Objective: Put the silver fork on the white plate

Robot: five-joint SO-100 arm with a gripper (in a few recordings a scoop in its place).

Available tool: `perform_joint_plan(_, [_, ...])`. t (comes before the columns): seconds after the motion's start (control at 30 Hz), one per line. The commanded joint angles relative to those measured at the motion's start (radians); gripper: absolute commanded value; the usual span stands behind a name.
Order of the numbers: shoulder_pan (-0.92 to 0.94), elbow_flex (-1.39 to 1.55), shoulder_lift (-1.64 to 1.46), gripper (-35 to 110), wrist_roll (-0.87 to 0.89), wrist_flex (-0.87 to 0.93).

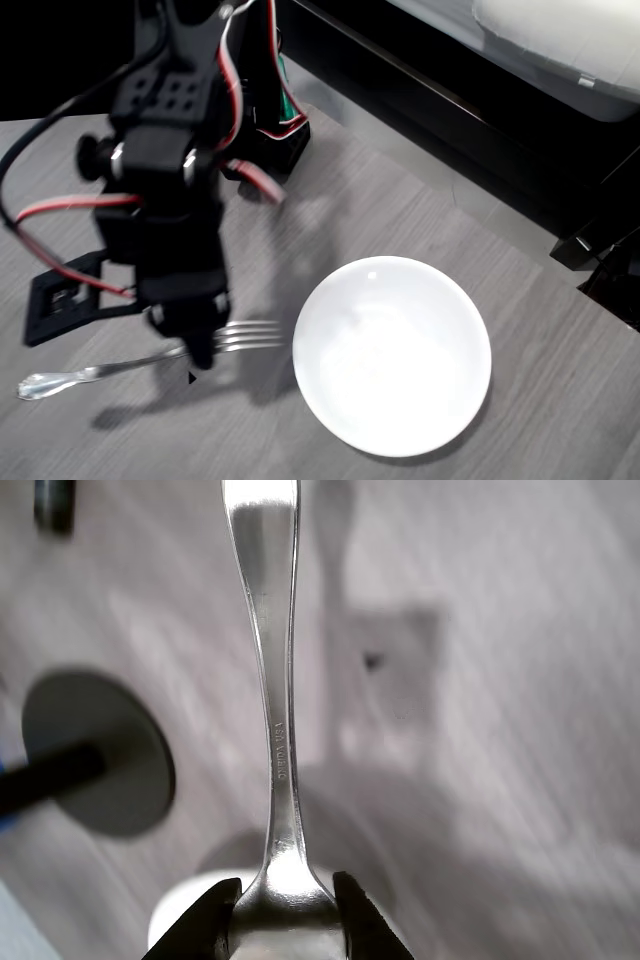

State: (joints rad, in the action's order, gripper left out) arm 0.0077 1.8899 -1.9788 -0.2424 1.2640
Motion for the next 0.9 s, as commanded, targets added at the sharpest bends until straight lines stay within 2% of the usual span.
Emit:
perform_joint_plan(0.0, [-0.110,-0.023,-0.058,0,0.055,0.038])
perform_joint_plan(0.17, [-0.305,-0.020,-0.020,0,0.173,0.043])
perform_joint_plan(0.37, [-0.459,-0.020,0.103,0,0.262,-0.040])
perform_joint_plan(0.87, [-0.523,-0.028,0.393,0,0.287,-0.216])
